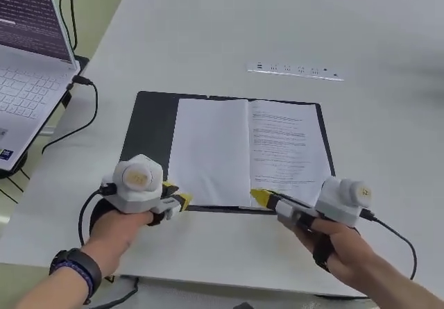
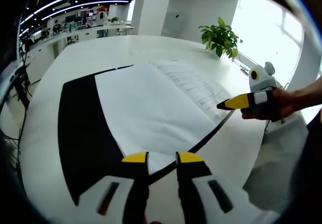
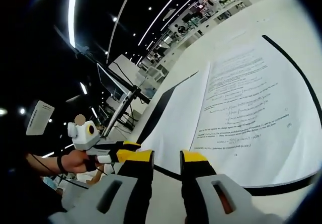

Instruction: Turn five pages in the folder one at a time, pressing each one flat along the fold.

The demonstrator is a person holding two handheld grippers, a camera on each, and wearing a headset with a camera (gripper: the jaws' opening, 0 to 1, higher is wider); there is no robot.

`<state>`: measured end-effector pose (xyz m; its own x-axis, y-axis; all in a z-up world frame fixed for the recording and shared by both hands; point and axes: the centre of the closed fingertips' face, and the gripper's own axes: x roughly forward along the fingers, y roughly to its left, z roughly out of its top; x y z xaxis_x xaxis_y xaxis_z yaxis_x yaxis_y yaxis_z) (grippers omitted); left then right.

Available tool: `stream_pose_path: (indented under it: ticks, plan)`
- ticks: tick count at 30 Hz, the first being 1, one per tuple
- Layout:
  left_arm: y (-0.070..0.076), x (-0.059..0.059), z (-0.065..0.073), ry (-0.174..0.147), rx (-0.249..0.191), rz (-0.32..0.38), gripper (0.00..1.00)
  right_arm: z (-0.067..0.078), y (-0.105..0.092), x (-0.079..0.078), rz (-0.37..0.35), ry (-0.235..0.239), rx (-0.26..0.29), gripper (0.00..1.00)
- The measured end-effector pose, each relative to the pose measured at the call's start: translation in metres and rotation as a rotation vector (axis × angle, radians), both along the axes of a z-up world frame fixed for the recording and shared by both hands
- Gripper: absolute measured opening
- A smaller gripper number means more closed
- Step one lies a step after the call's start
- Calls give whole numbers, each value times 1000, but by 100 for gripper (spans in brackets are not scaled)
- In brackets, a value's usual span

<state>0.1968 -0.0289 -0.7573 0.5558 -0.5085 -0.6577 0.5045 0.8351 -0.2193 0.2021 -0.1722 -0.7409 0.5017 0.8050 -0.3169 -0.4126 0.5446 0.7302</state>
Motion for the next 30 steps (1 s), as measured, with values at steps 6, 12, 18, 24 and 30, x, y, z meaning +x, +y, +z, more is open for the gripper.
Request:
stream_pose_path:
  ticks: [6, 12, 18, 24, 30]
  plan:
    - [7, 3, 13, -21, 6, 13, 21, 6, -10, -2, -6, -26, -29, 23]
    - [14, 5, 36, -47, -13, 40, 24, 20, -23, -3, -2, -86, -62, 26]
    - [20, 3, 45, -71, 6, 31, 28, 32, -35, -2, -9, -135, -105, 32]
    - [29, -1, 50, -80, 36, 20, 31, 38, -52, 3, -29, -175, -141, 34]
    - [35, -3, 66, -99, 55, 17, 35, 49, -68, 3, -40, -211, -182, 40]
